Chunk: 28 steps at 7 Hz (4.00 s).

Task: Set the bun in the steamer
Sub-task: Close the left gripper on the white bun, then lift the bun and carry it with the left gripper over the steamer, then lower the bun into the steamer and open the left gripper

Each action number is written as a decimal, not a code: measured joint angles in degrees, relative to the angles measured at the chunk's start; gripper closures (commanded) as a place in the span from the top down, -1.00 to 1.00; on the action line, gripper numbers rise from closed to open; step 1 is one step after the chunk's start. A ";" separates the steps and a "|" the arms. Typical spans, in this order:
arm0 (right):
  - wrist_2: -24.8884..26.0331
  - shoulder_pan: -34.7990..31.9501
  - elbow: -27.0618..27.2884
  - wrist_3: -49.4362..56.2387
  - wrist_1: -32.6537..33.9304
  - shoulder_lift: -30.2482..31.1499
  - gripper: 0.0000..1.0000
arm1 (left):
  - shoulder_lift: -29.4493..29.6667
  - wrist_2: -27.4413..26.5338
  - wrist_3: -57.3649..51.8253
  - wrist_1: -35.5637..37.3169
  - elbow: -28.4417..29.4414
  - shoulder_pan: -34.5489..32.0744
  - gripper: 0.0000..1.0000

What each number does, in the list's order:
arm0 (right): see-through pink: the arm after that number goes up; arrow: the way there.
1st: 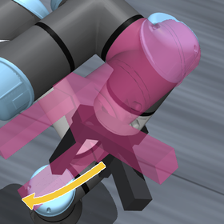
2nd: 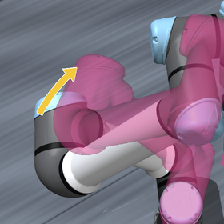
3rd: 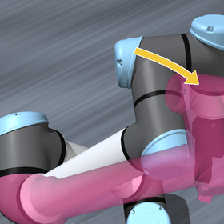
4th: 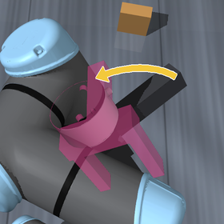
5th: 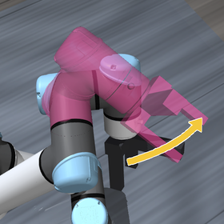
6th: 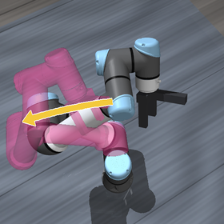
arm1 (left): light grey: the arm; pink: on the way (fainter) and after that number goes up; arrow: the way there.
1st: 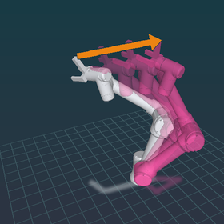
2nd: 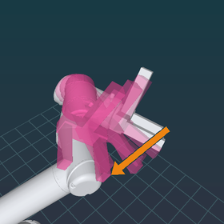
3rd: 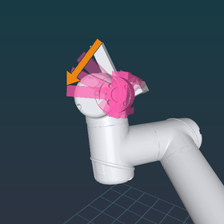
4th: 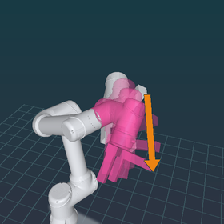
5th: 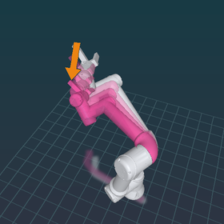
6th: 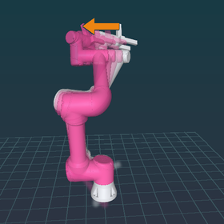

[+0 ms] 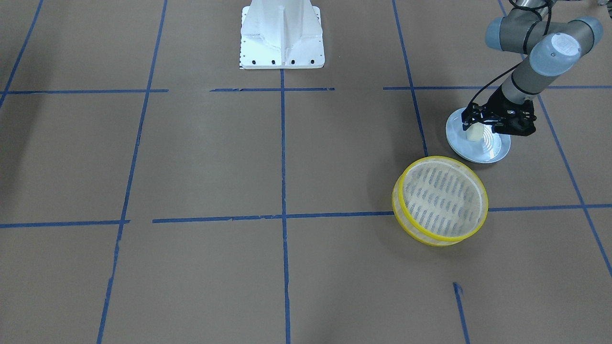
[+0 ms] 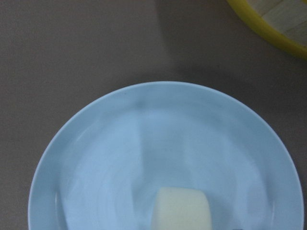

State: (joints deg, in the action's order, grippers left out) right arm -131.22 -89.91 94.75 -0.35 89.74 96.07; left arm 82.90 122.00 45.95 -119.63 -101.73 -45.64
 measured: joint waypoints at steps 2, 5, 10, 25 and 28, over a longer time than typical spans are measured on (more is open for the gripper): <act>0.00 0.00 0.00 0.00 0.00 0.00 1.00 | 0.48 0.01 -0.06 0.01 0.59 0.23 0.64; 0.00 0.00 0.00 0.00 0.00 0.00 1.00 | 1.80 0.10 0.01 0.09 1.77 0.37 0.10; 0.00 0.00 0.00 0.00 0.00 0.00 1.00 | 1.53 0.56 0.18 1.09 0.86 0.46 -0.37; 0.00 0.00 0.00 0.00 0.00 0.00 1.00 | 30.57 4.91 8.29 12.99 16.65 -6.27 -0.31; 0.00 0.00 0.00 0.00 0.00 0.00 1.00 | 30.83 4.58 8.21 12.93 17.54 -6.22 -0.25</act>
State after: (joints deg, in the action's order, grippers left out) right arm -131.22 -89.91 94.75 -0.35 89.74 96.06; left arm 113.73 126.58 54.16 -106.70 -84.18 -51.86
